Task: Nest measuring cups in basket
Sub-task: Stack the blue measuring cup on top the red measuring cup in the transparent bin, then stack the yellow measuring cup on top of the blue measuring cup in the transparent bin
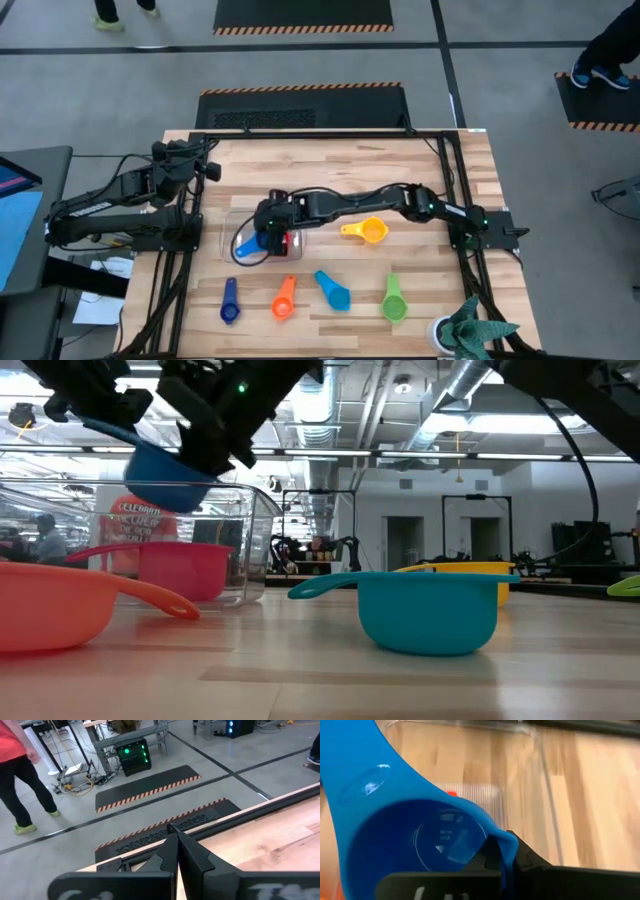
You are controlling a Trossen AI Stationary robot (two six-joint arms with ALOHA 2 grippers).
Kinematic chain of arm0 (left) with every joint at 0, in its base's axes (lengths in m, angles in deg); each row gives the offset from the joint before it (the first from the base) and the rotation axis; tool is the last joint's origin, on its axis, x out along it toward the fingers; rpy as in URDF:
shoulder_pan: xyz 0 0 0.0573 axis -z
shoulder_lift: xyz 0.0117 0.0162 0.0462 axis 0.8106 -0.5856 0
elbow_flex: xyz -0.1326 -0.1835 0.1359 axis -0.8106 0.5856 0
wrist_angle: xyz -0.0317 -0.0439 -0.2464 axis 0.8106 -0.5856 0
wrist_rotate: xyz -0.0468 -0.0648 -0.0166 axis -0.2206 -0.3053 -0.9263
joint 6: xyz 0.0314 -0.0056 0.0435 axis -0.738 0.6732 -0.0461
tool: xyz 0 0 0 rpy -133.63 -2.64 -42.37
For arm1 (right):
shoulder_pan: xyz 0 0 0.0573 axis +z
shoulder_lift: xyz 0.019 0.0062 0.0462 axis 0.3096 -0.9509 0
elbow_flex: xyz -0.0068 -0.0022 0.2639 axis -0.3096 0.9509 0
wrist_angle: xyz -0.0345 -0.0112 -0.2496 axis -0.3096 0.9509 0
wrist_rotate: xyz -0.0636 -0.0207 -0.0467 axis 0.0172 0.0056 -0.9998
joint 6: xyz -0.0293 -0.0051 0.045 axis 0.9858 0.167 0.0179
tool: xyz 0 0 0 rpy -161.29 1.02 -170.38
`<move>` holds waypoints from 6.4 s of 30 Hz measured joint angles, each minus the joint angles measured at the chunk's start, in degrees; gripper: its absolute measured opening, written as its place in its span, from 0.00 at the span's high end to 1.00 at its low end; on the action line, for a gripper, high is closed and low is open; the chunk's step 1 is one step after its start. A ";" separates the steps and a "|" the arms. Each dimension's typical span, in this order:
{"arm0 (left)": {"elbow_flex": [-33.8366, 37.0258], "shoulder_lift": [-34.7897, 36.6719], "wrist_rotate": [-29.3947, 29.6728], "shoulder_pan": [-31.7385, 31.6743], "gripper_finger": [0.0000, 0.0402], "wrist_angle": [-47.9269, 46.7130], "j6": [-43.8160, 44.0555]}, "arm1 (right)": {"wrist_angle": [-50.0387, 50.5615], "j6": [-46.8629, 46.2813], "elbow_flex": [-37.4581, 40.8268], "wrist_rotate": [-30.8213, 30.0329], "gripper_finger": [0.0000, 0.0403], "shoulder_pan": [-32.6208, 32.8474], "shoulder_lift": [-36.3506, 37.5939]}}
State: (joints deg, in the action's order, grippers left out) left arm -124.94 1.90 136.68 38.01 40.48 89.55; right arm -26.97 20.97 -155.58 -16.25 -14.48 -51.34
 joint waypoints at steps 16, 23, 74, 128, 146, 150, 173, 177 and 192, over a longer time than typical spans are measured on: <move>0.00 0.00 -2.26 0.00 1.00 -0.02 1.58 | 5.75 -11.10 0.07 -1.41 0.98 -0.61 -0.25; 0.00 0.00 -2.26 0.00 1.00 -0.02 0.23 | 5.84 -11.09 0.07 -1.17 0.98 0.33 -0.24; -0.02 -0.02 -16.00 0.00 1.00 -0.13 -6.66 | 3.20 -1.86 0.09 -1.50 0.60 0.07 1.46; -9.58 -51.02 -60.75 32.44 1.00 8.03 -8.48 | 49.98 -30.62 2.14 -38.73 0.83 0.04 34.49; -9.57 -52.35 -55.94 32.59 1.00 0.45 -7.88 | 50.05 -30.55 2.14 -38.75 0.83 0.07 34.49; -9.57 -52.28 -54.34 32.59 1.00 -0.46 -7.86 | 50.03 -30.55 2.14 -38.73 0.83 0.07 34.49; -19.00 -52.28 -49.09 32.54 1.00 -17.58 -8.19 | 50.03 -29.66 2.14 -38.51 0.83 0.20 34.49; -27.71 -50.89 -44.96 32.54 1.00 -26.13 -11.78 | 50.07 -25.25 2.14 -34.75 0.83 0.66 34.49; -19.18 -16.88 -30.55 32.42 1.00 -33.31 8.36 | 49.94 -45.72 40.04 -27.78 0.83 1.49 51.53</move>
State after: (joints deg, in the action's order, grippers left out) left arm -144.12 -14.99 106.14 70.43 7.17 97.91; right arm 22.96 -24.75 -115.54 -44.03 -13.00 0.19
